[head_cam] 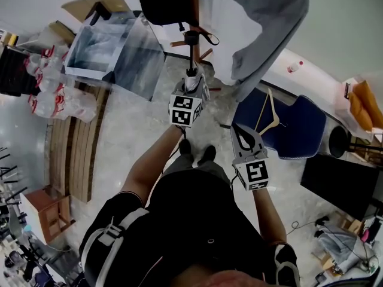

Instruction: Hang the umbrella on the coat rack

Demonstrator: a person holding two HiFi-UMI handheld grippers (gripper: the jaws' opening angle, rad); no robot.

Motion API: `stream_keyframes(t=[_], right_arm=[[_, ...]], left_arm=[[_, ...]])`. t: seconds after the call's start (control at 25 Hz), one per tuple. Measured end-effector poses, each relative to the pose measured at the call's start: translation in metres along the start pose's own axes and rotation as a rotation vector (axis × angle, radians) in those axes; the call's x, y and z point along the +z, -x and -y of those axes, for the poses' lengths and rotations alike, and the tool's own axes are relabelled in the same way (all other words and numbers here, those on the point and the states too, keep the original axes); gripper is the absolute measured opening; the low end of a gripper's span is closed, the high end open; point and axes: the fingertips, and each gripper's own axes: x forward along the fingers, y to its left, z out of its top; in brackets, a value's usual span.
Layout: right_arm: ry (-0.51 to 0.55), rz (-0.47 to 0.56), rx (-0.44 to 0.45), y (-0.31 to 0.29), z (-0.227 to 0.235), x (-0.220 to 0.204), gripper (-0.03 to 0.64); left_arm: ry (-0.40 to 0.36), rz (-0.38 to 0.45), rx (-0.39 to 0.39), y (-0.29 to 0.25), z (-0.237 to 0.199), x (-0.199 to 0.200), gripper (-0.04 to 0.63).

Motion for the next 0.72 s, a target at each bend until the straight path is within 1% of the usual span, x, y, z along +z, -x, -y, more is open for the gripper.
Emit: stream_keyframes(t=[0.12, 0.28, 0.4, 0.52, 0.72], right_arm=[[-0.006, -0.007, 0.002, 0.001, -0.002, -0.001, 0.002], [-0.013, -0.04, 0.001, 0.003, -0.001, -0.007, 0.002], [-0.012, -0.033, 0.005, 0.003, 0.0, -0.008, 0.002], [-0.011, -0.036, 0.004, 0.001, 0.0, -0.009, 0.002], [-0.001, -0.007, 0.0, 0.0, 0.001, -0.004, 0.002]], left_arm=[[0.027, -0.019, 0.007, 0.0, -0.002, -0.005, 0.04], [0.029, -0.024, 0.026, 0.001, -0.006, -0.009, 0.04], [0.037, -0.034, 0.053, -0.002, -0.014, -0.018, 0.04], [0.02, -0.033, 0.072, -0.006, -0.019, -0.021, 0.04], [-0.024, -0.025, 0.081, -0.01, -0.021, -0.026, 0.04]])
